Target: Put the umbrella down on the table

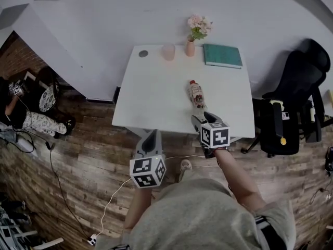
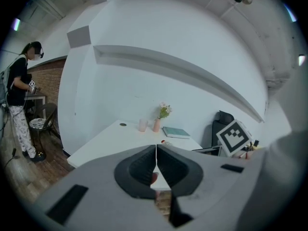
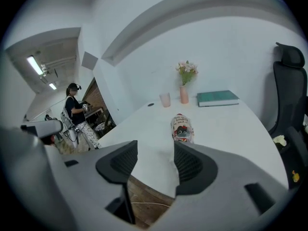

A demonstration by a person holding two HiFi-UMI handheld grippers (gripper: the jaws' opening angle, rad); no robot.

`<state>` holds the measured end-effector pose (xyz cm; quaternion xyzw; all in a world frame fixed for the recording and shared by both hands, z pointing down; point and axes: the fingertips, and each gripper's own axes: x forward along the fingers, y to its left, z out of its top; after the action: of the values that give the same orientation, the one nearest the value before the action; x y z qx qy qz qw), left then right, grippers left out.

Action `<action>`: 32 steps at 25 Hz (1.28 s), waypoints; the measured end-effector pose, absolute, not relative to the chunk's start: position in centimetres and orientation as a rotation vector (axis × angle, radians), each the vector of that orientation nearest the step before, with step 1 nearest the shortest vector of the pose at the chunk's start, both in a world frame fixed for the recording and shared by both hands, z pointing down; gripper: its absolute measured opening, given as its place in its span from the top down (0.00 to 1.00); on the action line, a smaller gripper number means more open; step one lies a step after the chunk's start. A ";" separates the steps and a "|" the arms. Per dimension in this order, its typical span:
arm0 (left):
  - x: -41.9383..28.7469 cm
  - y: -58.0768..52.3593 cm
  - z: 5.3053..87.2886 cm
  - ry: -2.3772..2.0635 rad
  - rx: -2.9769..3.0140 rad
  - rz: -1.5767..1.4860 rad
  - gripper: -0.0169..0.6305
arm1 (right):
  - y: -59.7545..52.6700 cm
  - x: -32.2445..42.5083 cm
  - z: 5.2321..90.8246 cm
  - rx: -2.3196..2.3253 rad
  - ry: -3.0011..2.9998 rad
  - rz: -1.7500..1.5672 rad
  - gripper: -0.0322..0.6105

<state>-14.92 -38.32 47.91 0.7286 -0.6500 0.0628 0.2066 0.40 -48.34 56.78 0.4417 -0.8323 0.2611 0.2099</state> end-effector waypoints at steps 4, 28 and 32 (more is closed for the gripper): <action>-15.0 -36.0 47.7 -1.808 2.040 0.169 0.96 | -45.5 0.0 55.3 1.233 -2.350 0.699 0.62; -14.3 -20.0 47.6 -1.782 2.094 0.150 0.96 | -26.8 1.1 49.1 1.377 -2.487 0.549 0.93; -14.4 -17.2 47.7 -1.791 2.090 0.139 0.96 | -23.7 1.1 48.5 1.375 -2.501 0.527 0.95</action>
<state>-14.45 -17.24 47.69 0.7444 -0.6377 0.0494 0.1916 1.08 -23.66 48.55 0.4705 -0.8556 0.1802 0.1192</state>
